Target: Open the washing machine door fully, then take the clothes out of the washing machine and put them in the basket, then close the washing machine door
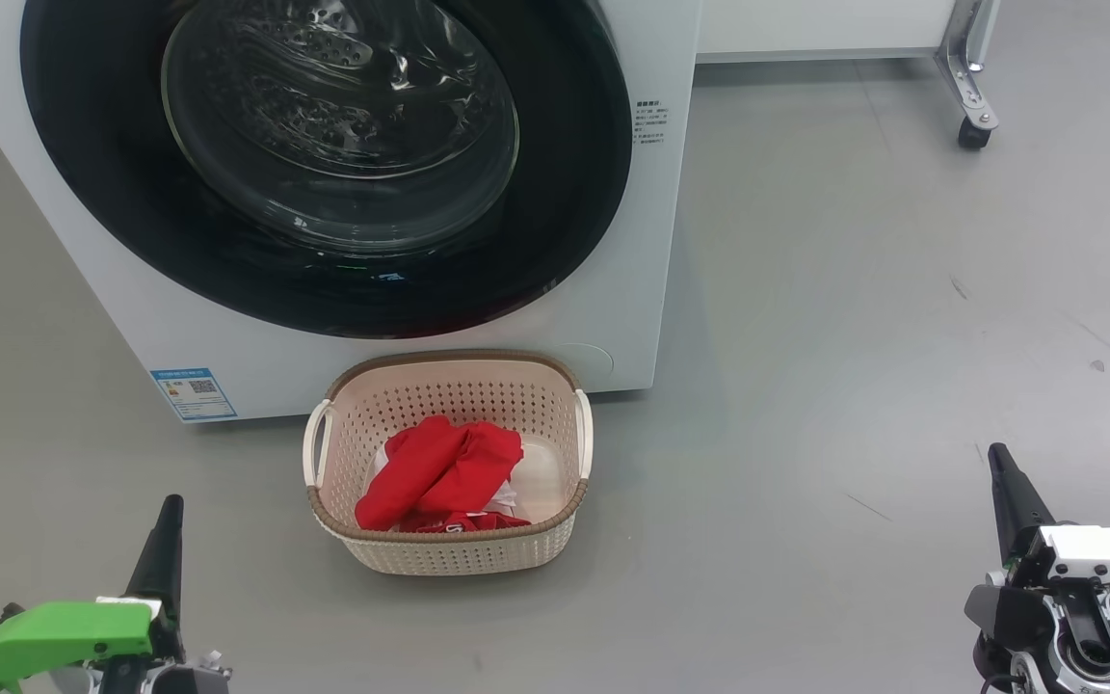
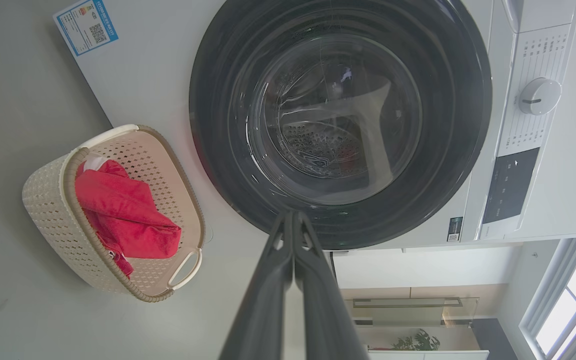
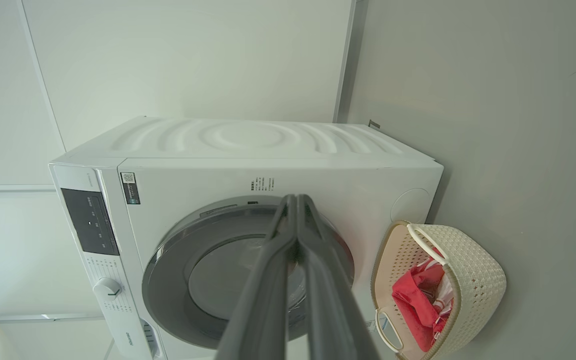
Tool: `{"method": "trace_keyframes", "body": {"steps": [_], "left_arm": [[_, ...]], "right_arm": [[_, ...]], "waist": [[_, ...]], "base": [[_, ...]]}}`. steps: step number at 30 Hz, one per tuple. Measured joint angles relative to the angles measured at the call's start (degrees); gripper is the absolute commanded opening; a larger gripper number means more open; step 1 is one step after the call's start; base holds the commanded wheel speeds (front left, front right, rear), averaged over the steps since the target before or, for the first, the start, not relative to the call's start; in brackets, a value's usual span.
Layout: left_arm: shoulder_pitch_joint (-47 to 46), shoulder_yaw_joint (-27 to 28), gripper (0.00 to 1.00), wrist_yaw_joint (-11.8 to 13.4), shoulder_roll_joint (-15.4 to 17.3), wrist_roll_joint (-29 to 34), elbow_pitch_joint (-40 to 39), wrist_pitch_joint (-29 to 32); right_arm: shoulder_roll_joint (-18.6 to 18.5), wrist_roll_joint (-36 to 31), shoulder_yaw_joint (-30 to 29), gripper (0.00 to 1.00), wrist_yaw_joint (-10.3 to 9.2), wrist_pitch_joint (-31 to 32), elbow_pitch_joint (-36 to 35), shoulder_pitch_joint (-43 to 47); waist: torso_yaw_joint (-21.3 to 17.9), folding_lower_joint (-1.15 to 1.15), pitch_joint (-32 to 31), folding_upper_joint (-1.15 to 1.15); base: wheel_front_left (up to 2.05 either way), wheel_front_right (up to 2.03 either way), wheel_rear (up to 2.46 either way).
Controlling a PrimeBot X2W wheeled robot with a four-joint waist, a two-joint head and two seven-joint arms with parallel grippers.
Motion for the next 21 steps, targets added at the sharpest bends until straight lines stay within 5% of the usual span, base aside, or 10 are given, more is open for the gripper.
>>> {"method": "trace_keyframes", "body": {"steps": [21], "left_arm": [[0.0, 0.1, 0.00, 0.0, 0.0, 0.0, 0.0, 0.0]], "right_arm": [[0.0, 0.0, -0.1, 0.00, 0.10, 0.0, 0.3, 0.0]], "waist": [[0.0, 0.00, 0.0, 0.00]], "base": [[0.00, 0.00, 0.00]]}}
